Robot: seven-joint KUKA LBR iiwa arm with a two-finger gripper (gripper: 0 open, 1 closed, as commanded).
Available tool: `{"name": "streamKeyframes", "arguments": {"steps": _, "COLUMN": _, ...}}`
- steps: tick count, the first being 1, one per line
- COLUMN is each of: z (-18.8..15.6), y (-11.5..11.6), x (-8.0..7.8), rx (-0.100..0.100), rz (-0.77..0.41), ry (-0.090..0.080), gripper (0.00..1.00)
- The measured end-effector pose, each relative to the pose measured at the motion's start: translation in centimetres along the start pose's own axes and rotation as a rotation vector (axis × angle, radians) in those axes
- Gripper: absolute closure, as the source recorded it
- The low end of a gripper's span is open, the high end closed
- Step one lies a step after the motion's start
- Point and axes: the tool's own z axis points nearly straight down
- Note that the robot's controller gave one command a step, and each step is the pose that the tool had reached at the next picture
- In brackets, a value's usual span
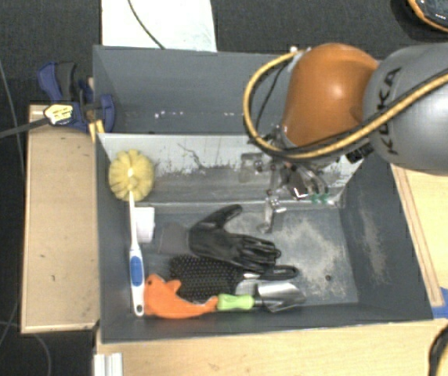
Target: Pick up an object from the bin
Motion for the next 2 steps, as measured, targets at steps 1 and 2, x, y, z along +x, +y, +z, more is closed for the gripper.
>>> {"name": "streamKeyframes", "arguments": {"steps": 1, "z": 2.7, "y": 1.6, "x": 0.7, "rx": 0.0, "rz": 0.246, "ry": 0.0, "gripper": 0.0}}
{"name": "streamKeyframes", "arguments": {"steps": 2, "z": 8.4, "y": 1.5, "x": -0.4, "rx": -0.001, "rz": 0.058, "ry": 0.002, "gripper": 0.0}}
